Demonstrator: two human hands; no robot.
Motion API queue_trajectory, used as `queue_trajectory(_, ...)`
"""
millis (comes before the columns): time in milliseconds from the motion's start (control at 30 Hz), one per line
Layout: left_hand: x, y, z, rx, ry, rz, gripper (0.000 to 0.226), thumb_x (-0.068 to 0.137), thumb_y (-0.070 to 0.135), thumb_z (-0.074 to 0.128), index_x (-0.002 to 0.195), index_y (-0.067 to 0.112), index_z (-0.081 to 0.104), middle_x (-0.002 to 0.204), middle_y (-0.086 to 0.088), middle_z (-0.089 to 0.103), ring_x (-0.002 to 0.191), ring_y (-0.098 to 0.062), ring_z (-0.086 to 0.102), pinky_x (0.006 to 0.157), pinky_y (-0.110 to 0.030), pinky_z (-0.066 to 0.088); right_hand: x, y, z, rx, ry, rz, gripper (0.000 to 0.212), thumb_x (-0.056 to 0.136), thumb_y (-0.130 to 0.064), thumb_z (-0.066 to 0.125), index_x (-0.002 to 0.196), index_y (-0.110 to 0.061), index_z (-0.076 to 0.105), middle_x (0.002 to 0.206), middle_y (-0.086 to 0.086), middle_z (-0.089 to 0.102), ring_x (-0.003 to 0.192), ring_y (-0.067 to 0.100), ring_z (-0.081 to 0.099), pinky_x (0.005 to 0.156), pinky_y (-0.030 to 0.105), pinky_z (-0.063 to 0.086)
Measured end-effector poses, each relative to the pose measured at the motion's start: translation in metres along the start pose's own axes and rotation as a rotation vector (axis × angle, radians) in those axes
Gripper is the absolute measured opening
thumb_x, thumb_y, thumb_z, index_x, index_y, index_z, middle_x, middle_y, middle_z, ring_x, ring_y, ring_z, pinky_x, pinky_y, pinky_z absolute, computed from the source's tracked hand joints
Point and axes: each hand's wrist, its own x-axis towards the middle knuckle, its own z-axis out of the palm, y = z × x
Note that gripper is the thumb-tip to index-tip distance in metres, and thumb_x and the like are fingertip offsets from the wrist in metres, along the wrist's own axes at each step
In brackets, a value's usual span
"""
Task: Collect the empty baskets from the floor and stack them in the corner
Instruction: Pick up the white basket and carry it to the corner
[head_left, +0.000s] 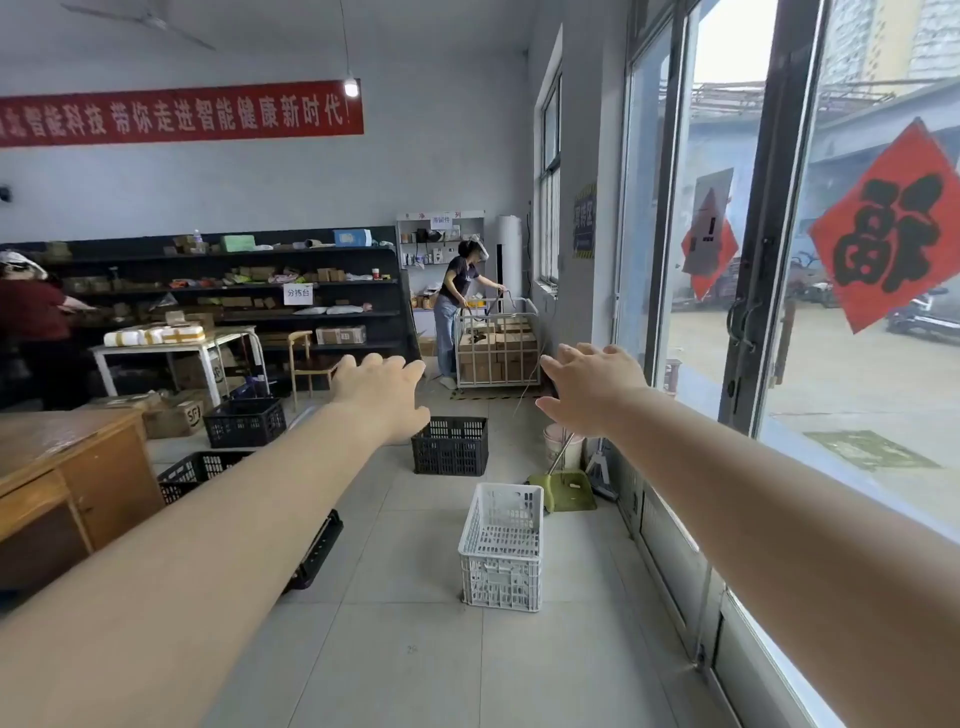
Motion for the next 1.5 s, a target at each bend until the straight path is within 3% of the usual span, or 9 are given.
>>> queue_trajectory(133, 0.023, 0.006, 0.009, 0.016, -0.036, -0.008, 0.063, 0.096, 0.047, 0.040, 0.151, 0.021, 0.024, 0.152, -0.004, 0.036, 0.137, -0.026, 0.034, 0.109, -0.044, 0.028, 0.024, 0.012, 0.013, -0.013, -0.045, 0.006, 0.064, 0.098, -0.053, 0.029, 0.154, -0.024, 0.015, 0.161, 0.004, 0.014, 0.148, 0.025, 0.012, 0.117, 0.043, 0.012)
queue_trajectory(867, 0.217, 0.072, 0.092, -0.081, -0.048, -0.106, 0.063, 0.095, 0.044, 0.043, 0.151, 0.021, 0.024, 0.153, -0.001, 0.035, 0.138, -0.024, 0.035, 0.111, -0.044, 0.026, 0.215, 0.085, 0.124, 0.076, -0.045, -0.118, 0.065, 0.098, -0.052, 0.031, 0.154, -0.023, 0.015, 0.162, 0.003, 0.011, 0.149, 0.022, 0.010, 0.117, 0.041, 0.016)
queue_trajectory(1200, 0.332, 0.034, 0.167, -0.065, -0.081, -0.041, 0.063, 0.094, 0.045, 0.043, 0.150, 0.021, 0.025, 0.149, -0.003, 0.039, 0.135, -0.025, 0.037, 0.110, -0.044, 0.028, 0.336, 0.054, 0.178, 0.047, -0.095, -0.116, 0.065, 0.099, -0.052, 0.031, 0.155, -0.024, 0.012, 0.162, 0.005, 0.009, 0.149, 0.024, 0.007, 0.117, 0.042, 0.015)
queue_trajectory(1500, 0.450, -0.039, 0.235, -0.046, -0.082, -0.023, 0.067, 0.095, 0.046, 0.043, 0.152, 0.021, 0.020, 0.159, -0.005, 0.023, 0.143, -0.025, 0.026, 0.114, -0.044, 0.024, 0.477, 0.007, 0.210, 0.064, -0.124, -0.076, 0.069, 0.097, -0.056, 0.032, 0.155, -0.025, 0.011, 0.162, 0.004, 0.007, 0.149, 0.024, 0.004, 0.117, 0.044, 0.015)
